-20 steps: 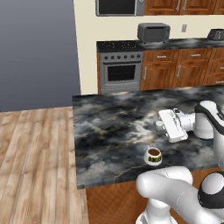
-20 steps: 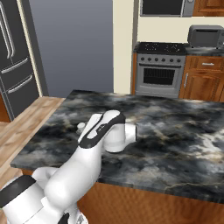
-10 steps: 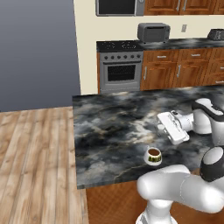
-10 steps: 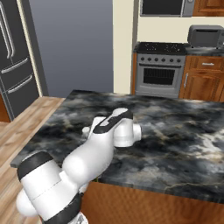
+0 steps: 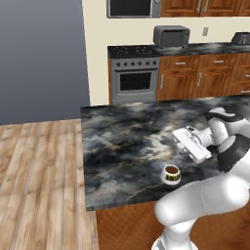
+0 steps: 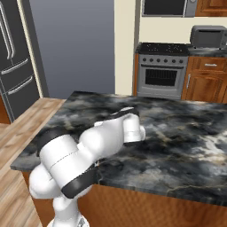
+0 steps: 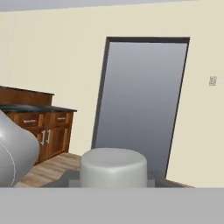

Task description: Pick up the marshmallow and place it in the cup of hot chocolate on the dining counter.

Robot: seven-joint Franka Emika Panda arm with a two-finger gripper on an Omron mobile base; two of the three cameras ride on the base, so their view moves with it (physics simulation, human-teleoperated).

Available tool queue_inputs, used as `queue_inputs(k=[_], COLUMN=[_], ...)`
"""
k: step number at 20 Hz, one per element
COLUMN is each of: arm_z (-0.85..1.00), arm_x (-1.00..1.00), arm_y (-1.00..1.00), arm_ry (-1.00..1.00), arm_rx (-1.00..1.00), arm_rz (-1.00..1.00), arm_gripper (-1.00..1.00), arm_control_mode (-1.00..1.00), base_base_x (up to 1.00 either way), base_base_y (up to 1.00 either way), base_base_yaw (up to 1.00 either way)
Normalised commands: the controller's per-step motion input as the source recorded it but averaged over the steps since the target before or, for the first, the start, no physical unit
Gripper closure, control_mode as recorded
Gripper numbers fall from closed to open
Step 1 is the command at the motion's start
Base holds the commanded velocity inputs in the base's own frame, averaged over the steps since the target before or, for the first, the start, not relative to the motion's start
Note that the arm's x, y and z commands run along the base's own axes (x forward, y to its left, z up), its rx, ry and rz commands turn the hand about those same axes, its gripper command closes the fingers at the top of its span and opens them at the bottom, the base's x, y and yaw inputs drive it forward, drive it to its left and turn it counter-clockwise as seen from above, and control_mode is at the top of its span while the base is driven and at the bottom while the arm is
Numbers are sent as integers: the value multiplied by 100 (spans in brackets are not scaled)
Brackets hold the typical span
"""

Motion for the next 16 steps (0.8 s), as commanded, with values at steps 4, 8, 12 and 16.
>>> queue_inputs(k=[4, 8, 12, 16], arm_z=[-18, -21, -18, -8], arm_x=[0, 0, -3, -11], arm_y=[0, 3, 10, 13], arm_ry=[0, 0, 1, 1], arm_rx=[0, -2, -2, -3], arm_rz=[1, -1, -5, -8], arm_gripper=[100, 100, 100, 100], arm_control_mode=[-100, -100, -100, -100], base_base_x=[0, 0, 0, 0], base_base_y=[0, 0, 0, 0], base_base_yaw=[0, 0, 0, 0])
